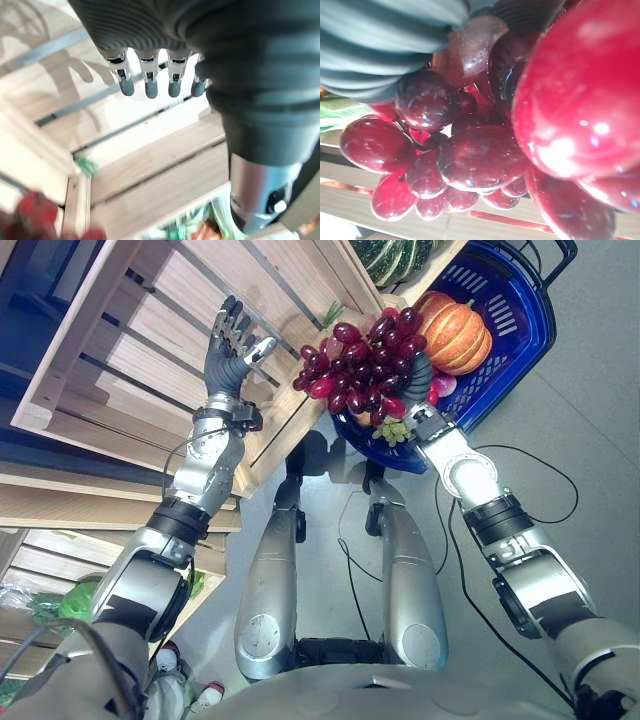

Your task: Pick up fruits and vegetables into the basket

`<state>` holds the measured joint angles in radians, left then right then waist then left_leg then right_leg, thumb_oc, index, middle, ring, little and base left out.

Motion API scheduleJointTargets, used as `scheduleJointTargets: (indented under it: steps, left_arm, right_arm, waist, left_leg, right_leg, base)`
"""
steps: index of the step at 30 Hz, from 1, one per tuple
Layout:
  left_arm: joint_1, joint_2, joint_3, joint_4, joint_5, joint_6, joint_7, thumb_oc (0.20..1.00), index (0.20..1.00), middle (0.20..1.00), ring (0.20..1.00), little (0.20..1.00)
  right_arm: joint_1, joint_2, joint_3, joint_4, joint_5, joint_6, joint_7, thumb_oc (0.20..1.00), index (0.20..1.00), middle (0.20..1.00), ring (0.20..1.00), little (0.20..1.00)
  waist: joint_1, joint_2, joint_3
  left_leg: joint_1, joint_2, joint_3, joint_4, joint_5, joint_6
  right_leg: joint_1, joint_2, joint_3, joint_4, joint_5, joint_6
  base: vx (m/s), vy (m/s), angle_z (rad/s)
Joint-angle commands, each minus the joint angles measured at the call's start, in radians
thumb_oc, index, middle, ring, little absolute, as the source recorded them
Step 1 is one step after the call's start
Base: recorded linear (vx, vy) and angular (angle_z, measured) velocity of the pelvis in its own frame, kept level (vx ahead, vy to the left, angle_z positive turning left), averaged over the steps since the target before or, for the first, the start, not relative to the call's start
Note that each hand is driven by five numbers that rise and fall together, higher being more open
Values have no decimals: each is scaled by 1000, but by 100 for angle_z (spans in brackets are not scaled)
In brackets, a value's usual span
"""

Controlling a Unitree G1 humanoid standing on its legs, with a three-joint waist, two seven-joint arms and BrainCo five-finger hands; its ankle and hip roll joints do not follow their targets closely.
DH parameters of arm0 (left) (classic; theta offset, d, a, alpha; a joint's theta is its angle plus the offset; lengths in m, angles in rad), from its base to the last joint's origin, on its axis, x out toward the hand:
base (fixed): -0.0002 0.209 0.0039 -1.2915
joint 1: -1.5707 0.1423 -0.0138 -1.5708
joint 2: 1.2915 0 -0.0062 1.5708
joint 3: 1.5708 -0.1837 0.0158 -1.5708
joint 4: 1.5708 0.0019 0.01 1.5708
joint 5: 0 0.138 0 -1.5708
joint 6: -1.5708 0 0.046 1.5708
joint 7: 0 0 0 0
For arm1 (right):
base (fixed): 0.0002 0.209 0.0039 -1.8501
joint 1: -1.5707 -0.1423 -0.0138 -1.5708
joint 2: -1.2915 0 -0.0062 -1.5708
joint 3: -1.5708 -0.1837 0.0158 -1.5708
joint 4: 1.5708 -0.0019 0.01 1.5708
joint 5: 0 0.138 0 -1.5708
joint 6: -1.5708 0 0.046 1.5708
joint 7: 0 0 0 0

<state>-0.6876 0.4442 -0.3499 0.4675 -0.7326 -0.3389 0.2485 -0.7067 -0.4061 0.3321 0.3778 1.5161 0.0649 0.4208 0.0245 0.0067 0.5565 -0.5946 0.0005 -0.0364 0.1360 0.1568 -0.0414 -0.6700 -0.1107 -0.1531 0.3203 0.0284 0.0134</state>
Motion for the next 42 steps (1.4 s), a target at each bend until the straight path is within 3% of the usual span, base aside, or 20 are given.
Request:
scheduleJointTargets:
  steps: [1,13,17,27,36,40,42]
  left_arm:
    - [-16,2,61,22,49,-95,12,1000,1000,1000,1000,1000]
    - [-33,43,78,154,40,-111,14,1000,1000,1000,1000,1000]
    - [-59,57,67,203,14,-127,5,1000,1000,1000,1000,1000]
    - [-112,35,40,258,-3,-159,-24,1000,1000,1000,1000,1000]
    - [-127,16,25,262,1,-164,-18,1000,1000,1000,1000,1000]
    - [-138,-4,12,256,3,-168,-7,1000,1000,1000,1000,1000]
    - [-137,-4,10,252,-1,-169,-10,1000,1000,1000,1000,1000]
  right_arm:
    - [-5,23,-60,-66,76,-42,29,200,200,200,200,200]
    - [-36,-72,-130,188,170,-58,25,200,200,200,200,200]
    - [-77,-117,-141,345,164,-47,-28,200,200,200,200,200]
    - [-223,-137,-192,674,-31,-44,-205,200,200,200,200,200]
    - [-300,-136,-174,770,-160,-75,-287,200,200,200,200,200]
    - [-352,-136,-147,817,-320,-124,-416,200,200,200,200,200]
    - [-367,-138,-134,821,-332,-126,-441,200,200,200,200,200]
  waist:
    - [0,-21,-36]
    - [-4,-20,-36]
    - [-5,-16,-36]
    - [14,16,-36]
    - [27,39,-36]
    - [33,51,-36]
    - [35,54,-36]
  left_leg:
    - [-12,-66,-2,120,-129,3]
    - [-7,-58,5,121,-135,-2]
    - [-15,-56,6,121,-137,-2]
    - [-53,-65,-7,120,-124,4]
    - [-83,-77,-18,141,-130,6]
    - [-101,-84,-21,142,-126,10]
    - [-106,-86,-22,144,-124,10]
  right_leg:
    - [60,40,-12,-25,-11,82]
    - [57,44,-7,-17,-15,85]
    - [43,48,-2,-13,-14,85]
    - [5,47,-3,-9,-3,81]
    - [-21,42,-5,9,-10,80]
    - [-40,41,-6,10,-6,79]
    - [-45,41,-5,9,-4,79]
  base:
    - [0,0,0]
    - [0,0,0]
    - [0,0,0]
    - [0,0,0]
    - [0,0,0]
    - [0,0,0]
    - [0,0,0]
